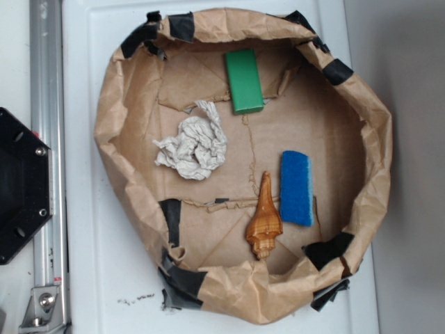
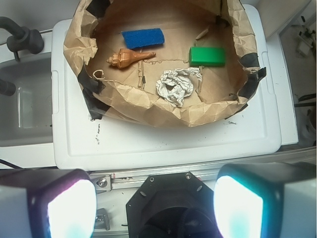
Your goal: Grab the blue sponge.
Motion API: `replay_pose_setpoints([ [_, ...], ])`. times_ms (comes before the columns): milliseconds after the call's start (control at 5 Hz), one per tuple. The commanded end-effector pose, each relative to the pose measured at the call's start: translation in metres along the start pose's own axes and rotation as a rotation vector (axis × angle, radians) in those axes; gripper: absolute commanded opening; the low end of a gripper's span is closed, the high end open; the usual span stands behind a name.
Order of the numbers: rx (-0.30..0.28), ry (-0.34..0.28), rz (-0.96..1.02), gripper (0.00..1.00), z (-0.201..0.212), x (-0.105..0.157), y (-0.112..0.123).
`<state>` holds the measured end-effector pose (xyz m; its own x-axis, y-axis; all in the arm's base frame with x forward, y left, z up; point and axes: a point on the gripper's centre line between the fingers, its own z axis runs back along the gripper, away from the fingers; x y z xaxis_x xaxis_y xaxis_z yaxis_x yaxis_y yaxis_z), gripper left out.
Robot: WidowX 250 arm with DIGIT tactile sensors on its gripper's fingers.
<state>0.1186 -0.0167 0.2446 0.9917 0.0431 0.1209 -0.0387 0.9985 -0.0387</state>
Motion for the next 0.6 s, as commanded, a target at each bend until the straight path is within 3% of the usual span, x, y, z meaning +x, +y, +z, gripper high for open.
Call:
replay_pose_setpoints([
  [0, 0.000, 0.000, 0.000, 1.00, 0.000, 0.000, 0.000],
  [200, -0.029, -0.053, 0.234, 1.00, -0.035, 0.046, 0.007],
  [400, -0.107, -0.066, 0.222, 1.00, -0.061, 0.095, 0.016],
])
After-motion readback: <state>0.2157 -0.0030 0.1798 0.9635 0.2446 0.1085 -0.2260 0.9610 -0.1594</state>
